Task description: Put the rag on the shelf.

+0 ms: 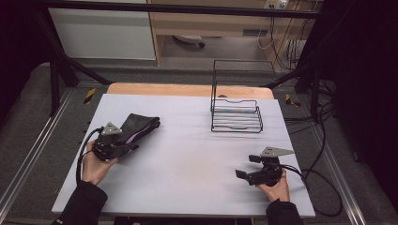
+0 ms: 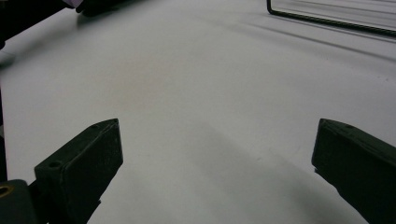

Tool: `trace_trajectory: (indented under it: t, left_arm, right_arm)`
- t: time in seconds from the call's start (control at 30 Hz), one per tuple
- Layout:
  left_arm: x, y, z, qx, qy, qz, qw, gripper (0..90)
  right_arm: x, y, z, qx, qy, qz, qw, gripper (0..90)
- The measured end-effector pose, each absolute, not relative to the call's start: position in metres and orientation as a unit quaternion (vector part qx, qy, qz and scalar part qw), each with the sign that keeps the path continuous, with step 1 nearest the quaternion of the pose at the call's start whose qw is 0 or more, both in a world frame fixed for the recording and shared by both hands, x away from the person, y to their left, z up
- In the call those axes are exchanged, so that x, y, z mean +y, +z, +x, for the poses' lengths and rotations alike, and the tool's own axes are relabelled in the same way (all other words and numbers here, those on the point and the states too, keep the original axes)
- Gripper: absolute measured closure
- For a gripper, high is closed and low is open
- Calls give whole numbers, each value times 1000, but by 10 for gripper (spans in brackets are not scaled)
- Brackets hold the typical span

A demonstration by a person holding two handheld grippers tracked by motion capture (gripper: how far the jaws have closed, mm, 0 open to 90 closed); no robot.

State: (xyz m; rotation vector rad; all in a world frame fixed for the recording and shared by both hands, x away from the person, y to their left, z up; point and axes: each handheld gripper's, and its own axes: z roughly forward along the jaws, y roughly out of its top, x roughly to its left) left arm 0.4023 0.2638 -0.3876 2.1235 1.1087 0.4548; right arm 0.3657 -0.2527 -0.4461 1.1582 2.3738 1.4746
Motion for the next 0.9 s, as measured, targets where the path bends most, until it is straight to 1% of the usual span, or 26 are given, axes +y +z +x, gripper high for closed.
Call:
trace_trajectory:
  t: [0.27,0.67,0.9]
  left_arm:
    - [243,-384,391,417,146,821,362,755]
    - [219,-390,374,406,140,830,357,754]
    - [205,-386,364,392,122,832,374,752]
  right_arm:
    - [-253,-446,366,783,487,383,58,25]
    - [-252,-446,366,784,485,382,59,27]
    - [-252,-447,366,785,484,383,61,29]
